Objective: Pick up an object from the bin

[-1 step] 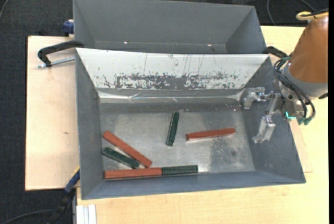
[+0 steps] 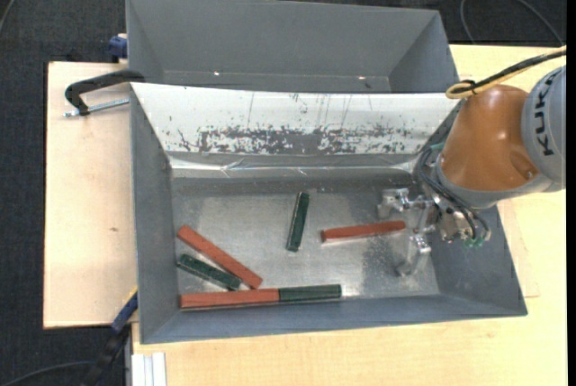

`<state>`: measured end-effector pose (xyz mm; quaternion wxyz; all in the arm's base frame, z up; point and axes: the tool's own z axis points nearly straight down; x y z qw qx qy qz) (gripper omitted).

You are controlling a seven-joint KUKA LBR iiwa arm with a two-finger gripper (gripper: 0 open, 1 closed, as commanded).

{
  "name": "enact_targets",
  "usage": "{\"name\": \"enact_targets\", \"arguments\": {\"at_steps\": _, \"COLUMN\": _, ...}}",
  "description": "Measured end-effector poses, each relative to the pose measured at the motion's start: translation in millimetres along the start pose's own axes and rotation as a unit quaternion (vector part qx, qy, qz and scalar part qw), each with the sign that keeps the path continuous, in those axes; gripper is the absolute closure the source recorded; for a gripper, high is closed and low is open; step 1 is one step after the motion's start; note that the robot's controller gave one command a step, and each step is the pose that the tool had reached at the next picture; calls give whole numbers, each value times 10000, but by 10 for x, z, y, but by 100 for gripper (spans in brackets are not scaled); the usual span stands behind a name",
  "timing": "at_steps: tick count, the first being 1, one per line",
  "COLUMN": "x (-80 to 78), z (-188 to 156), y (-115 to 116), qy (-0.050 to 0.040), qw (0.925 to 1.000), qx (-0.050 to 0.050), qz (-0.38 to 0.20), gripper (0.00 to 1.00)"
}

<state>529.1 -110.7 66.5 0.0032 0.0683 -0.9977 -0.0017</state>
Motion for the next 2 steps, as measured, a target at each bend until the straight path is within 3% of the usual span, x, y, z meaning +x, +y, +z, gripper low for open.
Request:
{"name": "enact_targets", "arguments": {"at_steps": 1, "x": -21, "z": -43, "y": -12, "qy": -37, "qw": 10000, "qx": 18, "qz": -1, "gripper": 100}}
{"name": "enact_targets", "arguments": {"at_steps": 2, "x": -281, "z": -1758, "y": -96, "qy": -109, "qw": 9997, "qx": 41, "qz": 223, "gripper": 100}}
